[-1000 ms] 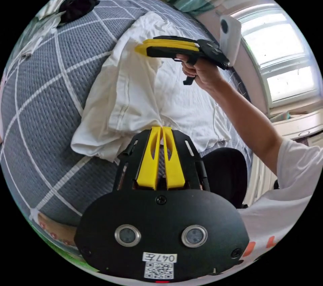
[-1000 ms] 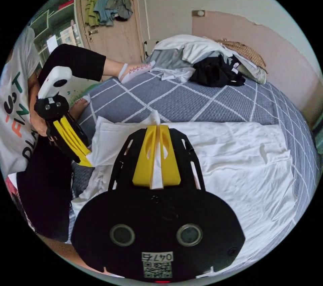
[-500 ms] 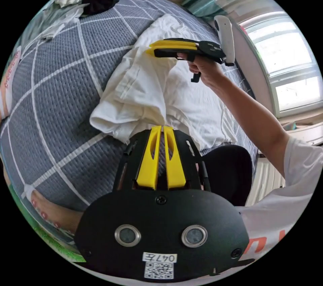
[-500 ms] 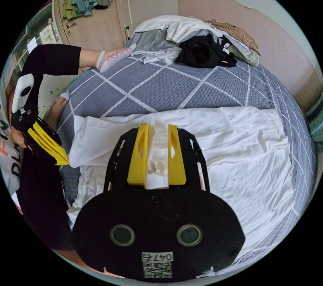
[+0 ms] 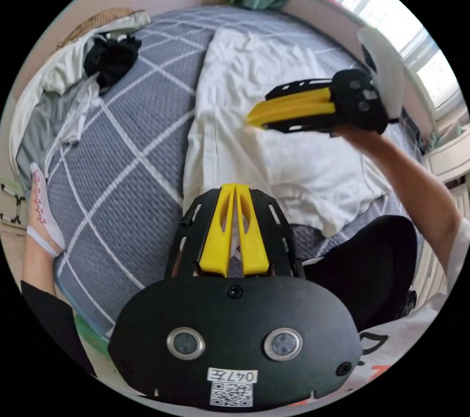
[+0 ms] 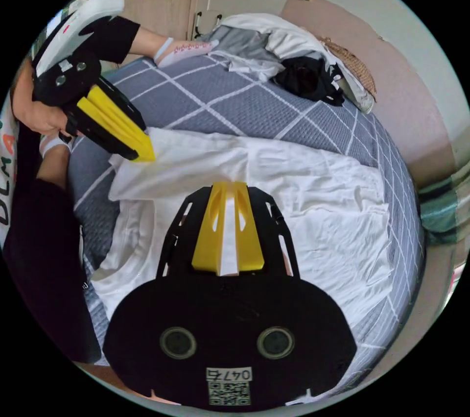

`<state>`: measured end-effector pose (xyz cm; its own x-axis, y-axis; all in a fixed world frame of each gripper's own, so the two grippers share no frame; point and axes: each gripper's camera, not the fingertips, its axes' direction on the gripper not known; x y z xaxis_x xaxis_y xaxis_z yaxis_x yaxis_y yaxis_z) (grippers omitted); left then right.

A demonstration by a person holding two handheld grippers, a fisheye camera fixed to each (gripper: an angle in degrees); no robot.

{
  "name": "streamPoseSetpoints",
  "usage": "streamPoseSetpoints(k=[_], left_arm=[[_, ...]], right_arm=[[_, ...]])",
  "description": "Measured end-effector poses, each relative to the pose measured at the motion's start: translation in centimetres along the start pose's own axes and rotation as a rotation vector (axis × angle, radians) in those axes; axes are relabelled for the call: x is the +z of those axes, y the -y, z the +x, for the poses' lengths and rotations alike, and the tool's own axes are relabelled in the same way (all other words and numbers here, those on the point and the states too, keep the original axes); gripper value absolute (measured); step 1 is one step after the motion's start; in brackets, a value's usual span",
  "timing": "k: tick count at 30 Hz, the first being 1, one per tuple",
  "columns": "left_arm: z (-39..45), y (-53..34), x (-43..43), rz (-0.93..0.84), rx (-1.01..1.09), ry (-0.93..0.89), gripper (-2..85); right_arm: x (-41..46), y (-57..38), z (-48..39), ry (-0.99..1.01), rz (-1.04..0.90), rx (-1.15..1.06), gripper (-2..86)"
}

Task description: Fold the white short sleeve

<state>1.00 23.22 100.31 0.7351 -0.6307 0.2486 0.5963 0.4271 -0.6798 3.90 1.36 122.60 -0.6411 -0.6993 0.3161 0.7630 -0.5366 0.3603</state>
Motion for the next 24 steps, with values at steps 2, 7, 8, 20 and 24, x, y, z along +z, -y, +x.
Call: streamPoseSetpoints(k=[2,7,8,20,24], left_arm=[[-0.6,-1.2,0.9,-0.024,-0.044,-0.043,-1.0],[-1.1,-2.5,-0.8,0.084,-0.122,-0.159,-1.0],[-0.6,-2.6,-2.0,0.152,-0.108,-0.147,-1.0],[5.8,-0.1,-5.8,0.222,0.074,-0.053,-0.3],[13.3,2.4,-7.3,0.204,0.349,-0.213,8.6]], right_arm=[[2.2,-2.4,0.0,0.039,-0.077,-0.015,0.8],[-0.6,-6.0,0.3,0.116,0.061,0.073,0.8],[-1.7,-6.7,-0.2,0.098,0.109,0.071,0.8],[-12.5,-23.5,-3.2,-0.171,0.245,0.519,2.8],[-18.2,-36.6,-5.7,-0.369,0.219,0.829,2.5]])
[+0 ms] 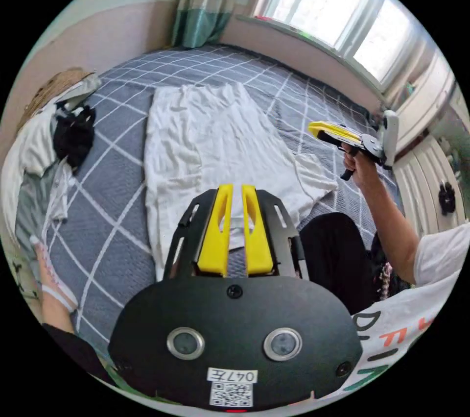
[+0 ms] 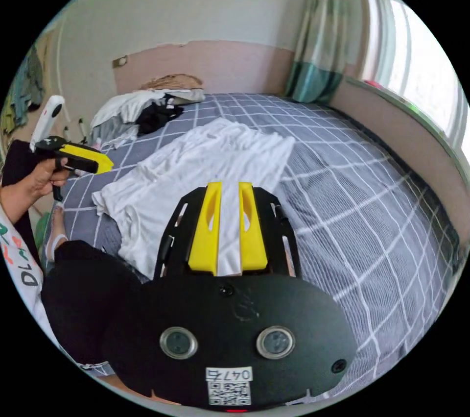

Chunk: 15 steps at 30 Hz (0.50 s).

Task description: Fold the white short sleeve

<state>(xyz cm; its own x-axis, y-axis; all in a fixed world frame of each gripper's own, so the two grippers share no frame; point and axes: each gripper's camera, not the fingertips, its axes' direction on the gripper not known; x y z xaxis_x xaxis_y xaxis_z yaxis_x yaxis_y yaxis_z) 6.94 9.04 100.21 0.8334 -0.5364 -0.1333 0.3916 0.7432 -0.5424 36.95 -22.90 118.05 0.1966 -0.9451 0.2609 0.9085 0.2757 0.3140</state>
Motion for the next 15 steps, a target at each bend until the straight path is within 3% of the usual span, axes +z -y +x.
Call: streamPoseSetpoints(k=[3,6,12,15], left_arm=[[5.2,3.6,3.1,-0.119,0.15,-0.152,16.1],[10.2,5.9,6.6,-0.235,0.285,-0.215,17.1],[18.0,6.0,9.9,-0.315,0.589,-0.3,17.6],[20.6,5.4,12.0,-0.348,0.707,-0.288,17.7]], right_arm=[[-4.0,-8.1,7.1,-0.1,-0.06,0.239,4.2],[-5.9,-15.3,11.0,0.036,-0.079,0.435,6.4],[-4.3,-22.7,10.8,0.02,-0.252,0.343,6.3],[-2.6,-24.0,12.1,0.065,-0.259,0.34,1.7]])
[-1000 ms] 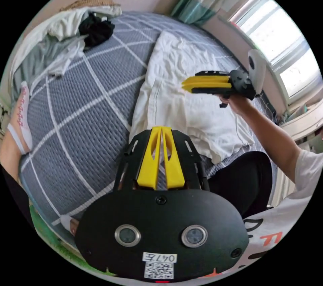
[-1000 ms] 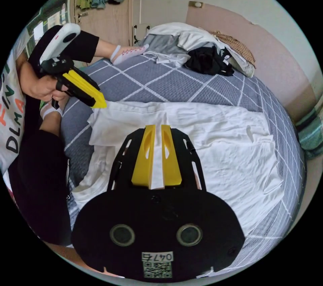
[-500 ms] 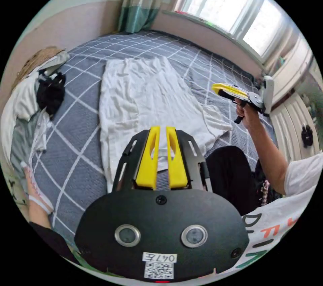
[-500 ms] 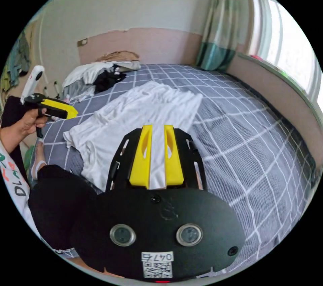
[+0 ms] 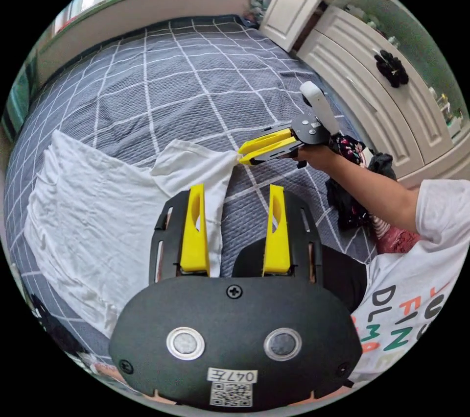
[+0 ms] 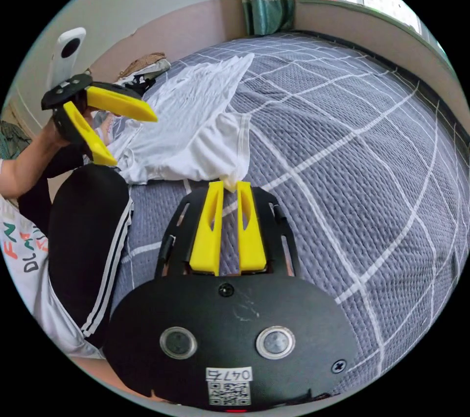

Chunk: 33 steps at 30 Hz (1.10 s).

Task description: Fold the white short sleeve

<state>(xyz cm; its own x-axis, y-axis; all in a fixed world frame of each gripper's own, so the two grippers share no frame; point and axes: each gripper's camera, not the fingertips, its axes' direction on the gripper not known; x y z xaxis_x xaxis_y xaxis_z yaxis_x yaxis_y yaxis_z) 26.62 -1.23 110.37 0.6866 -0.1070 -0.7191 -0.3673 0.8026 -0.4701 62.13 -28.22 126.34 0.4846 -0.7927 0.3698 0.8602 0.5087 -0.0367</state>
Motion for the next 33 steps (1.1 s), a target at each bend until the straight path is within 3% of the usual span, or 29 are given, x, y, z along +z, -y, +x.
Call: streamPoseSetpoints(k=[6,10,12,17,22,29,33], left_arm=[[2.4,1.9,3.1,0.016,0.134,0.173,16.5],[3.8,2.2,4.1,0.042,0.178,0.297,9.4],[3.9,1.3,4.0,0.098,0.107,0.387,1.7],[1.9,-2.1,1.5,0.218,-0.097,0.362,-0.4],[-0.9,-6.9,-0.9,0.356,-0.291,0.316,-0.6],[-5.1,-13.1,-2.8,0.491,-0.42,0.125,-0.7],[-6.9,-16.6,-3.1,0.548,-0.485,0.013,-0.8]], right_arm=[[-1.0,3.0,0.8,0.015,0.051,-0.131,-0.3],[-2.2,6.6,0.0,0.018,-0.003,-0.292,-0.3],[-2.2,8.1,-0.2,0.003,-0.033,-0.343,-0.2],[-1.4,13.6,0.4,0.071,-0.029,-0.442,1.4],[2.7,25.4,4.6,0.125,0.136,-0.303,2.8],[18.7,46.0,9.0,0.074,0.051,-0.018,4.5],[25.4,51.5,10.8,0.07,-0.064,0.113,6.0]])
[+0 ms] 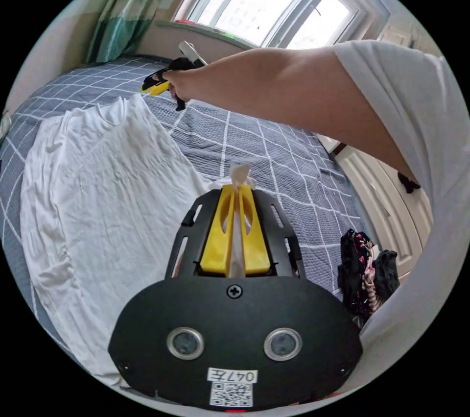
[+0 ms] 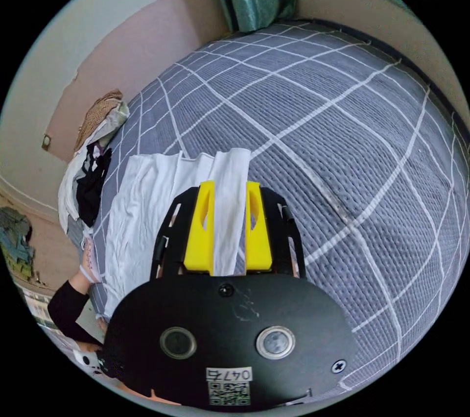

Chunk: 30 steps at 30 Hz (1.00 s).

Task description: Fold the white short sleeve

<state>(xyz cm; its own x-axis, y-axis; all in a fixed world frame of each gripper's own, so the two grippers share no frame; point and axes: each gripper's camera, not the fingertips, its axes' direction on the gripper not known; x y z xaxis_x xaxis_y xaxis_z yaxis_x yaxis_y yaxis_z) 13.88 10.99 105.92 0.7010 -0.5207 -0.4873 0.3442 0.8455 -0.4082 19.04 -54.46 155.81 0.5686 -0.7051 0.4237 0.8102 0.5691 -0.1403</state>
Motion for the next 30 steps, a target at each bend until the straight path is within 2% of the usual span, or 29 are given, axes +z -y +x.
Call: streamPoseSetpoints(k=[4,7,10,14,21,24,30], left_arm=[[-1.6,-1.2,-1.3,0.025,-0.03,-0.059,-0.8],[-2.1,-1.9,-2.8,0.054,-0.026,-0.064,-0.8],[-2.3,-2.8,-4.6,0.082,-0.027,-0.063,-0.7],[-2.5,-4.5,-8.5,0.149,-0.055,0.029,-0.7],[-3.4,-8.0,-16.0,0.197,-0.164,0.29,-0.7],[-4.3,-9.2,-17.8,0.198,-0.224,0.384,-0.8],[-5.7,-11.1,-19.4,0.178,-0.327,0.456,-0.7]], right_arm=[[5.2,2.5,-0.1,-0.059,-0.137,0.054,5.1],[5.3,3.1,-1.3,-0.146,-0.075,0.046,1.3],[5.6,3.9,-2.6,-0.112,-0.06,0.03,0.2],[4.1,5.9,-5.5,-0.063,-0.001,0.037,0.0],[5.6,11.2,-15.6,-0.12,-0.072,-0.125,0.0],[7.6,13.0,-19.0,-0.062,-0.089,-0.157,0.0],[11.9,14.8,-22.5,0.069,-0.098,-0.161,0.1]])
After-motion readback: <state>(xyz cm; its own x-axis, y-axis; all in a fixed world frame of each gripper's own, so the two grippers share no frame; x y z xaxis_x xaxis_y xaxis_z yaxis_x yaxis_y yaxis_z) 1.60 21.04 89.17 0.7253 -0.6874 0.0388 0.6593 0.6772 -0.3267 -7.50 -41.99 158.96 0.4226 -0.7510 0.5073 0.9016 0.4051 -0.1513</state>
